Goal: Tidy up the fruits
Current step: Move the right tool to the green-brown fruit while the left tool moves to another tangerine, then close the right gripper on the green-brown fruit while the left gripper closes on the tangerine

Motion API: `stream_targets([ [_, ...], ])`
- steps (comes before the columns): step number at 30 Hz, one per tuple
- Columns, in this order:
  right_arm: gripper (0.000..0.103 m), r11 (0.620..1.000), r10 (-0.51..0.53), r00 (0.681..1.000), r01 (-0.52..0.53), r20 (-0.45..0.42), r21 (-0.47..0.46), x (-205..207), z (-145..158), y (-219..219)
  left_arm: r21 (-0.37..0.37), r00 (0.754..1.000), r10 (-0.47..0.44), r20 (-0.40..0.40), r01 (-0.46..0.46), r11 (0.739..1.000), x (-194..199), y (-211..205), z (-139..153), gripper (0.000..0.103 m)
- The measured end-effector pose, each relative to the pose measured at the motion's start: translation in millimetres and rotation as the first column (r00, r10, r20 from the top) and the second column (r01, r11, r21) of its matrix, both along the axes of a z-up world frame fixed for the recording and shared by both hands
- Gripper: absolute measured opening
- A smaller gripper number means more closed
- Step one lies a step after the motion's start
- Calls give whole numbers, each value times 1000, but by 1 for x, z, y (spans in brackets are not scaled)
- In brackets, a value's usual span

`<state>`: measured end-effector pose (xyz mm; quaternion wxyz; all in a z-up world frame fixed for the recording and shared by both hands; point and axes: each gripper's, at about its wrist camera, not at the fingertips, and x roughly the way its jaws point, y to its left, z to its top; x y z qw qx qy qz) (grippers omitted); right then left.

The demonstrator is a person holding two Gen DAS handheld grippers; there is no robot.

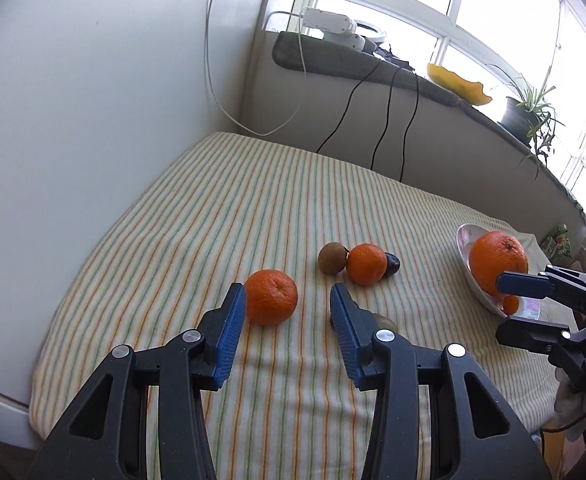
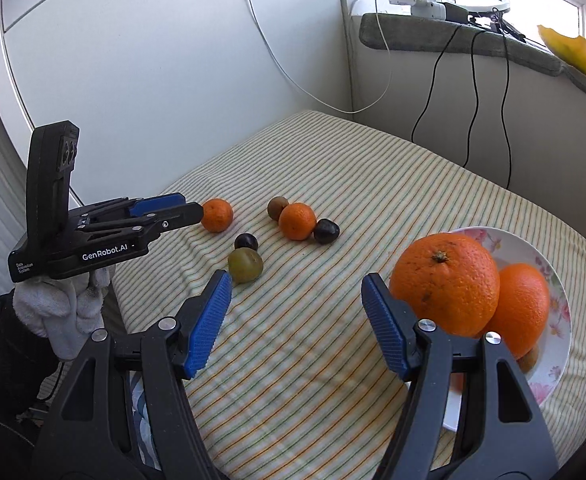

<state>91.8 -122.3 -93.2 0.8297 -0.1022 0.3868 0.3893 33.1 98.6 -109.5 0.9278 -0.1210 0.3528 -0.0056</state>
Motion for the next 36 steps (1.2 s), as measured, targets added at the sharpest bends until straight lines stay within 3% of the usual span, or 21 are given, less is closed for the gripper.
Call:
stream_targets([
  [17,70,989,110,990,-118,-87,-90,4,-48,65,-36,998,-12,-63,10,999,21,9,-24,42],
  [26,53,985,124,984,-138,-132,-108,16,-64,84,-42,997,-21,-73,18,999,28,8,-30,42],
  [36,42,985,118,980,-136,-161,-109,31,-77,92,-50,996,-31,-84,27,998,34,6,-32,39],
])
